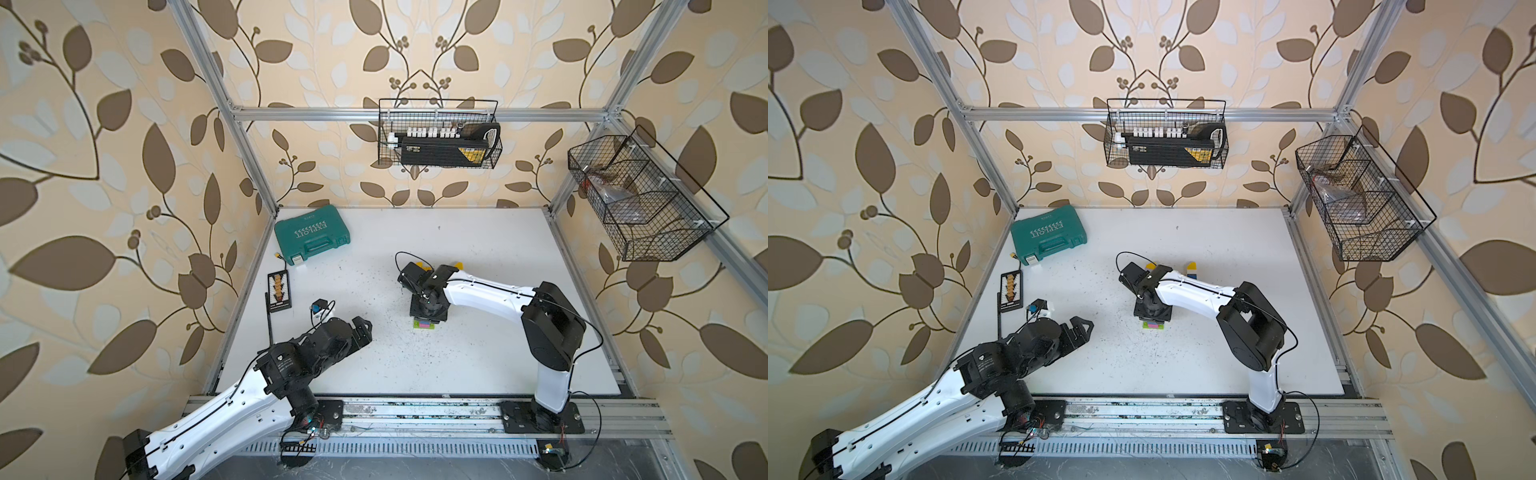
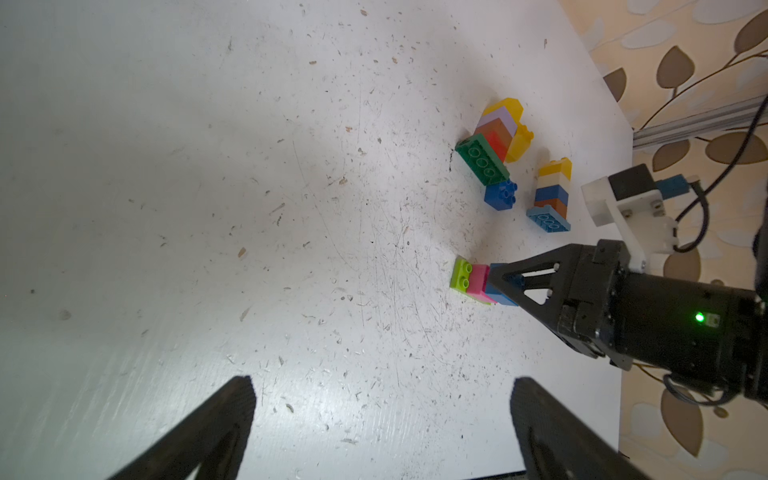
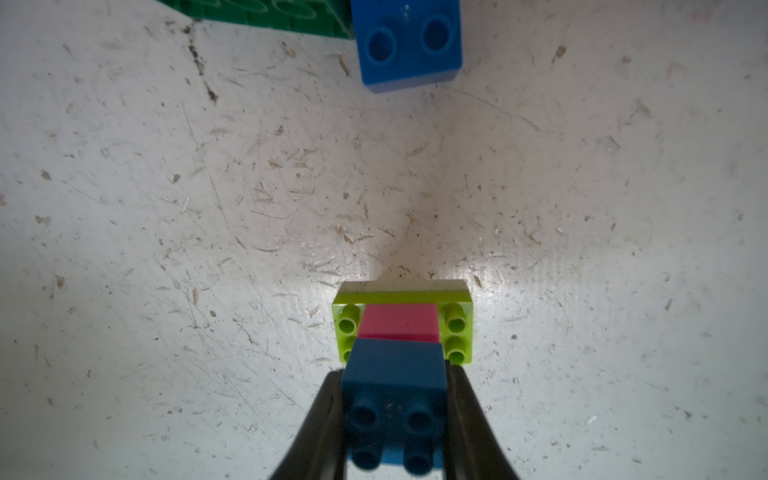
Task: Assemble the number 1 with lego
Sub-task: Assemble the lego brick with the lego brick.
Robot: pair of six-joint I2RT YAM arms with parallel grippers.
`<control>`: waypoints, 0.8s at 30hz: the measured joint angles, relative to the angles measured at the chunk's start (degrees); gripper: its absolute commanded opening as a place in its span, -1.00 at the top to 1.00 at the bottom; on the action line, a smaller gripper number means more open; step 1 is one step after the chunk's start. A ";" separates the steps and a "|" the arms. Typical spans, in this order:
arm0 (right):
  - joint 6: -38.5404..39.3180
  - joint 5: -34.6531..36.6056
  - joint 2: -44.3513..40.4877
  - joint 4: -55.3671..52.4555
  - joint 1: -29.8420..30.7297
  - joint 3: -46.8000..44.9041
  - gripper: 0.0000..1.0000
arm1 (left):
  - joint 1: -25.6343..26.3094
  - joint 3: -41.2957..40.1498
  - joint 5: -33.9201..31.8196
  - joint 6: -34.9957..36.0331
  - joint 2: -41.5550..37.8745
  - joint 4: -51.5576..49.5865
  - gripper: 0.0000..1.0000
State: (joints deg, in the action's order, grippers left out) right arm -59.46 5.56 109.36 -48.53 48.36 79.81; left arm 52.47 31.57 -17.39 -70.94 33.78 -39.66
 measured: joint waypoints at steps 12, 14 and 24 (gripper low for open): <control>-1.05 0.22 -1.18 1.38 0.81 -2.03 0.88 | 0.00 -0.92 -0.02 -0.20 -1.60 -0.13 -0.98; -1.16 0.44 -1.29 1.62 1.01 -2.29 0.89 | 0.00 -0.92 -0.02 -0.24 -1.60 -0.13 -0.98; -1.11 0.57 -2.93 2.58 1.57 -4.04 0.88 | 0.00 -0.94 -0.04 -1.01 -2.21 -0.15 -0.98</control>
State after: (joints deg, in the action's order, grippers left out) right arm -60.58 6.13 106.43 -45.95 49.93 75.77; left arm 52.47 30.63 -17.43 -71.94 31.57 -39.81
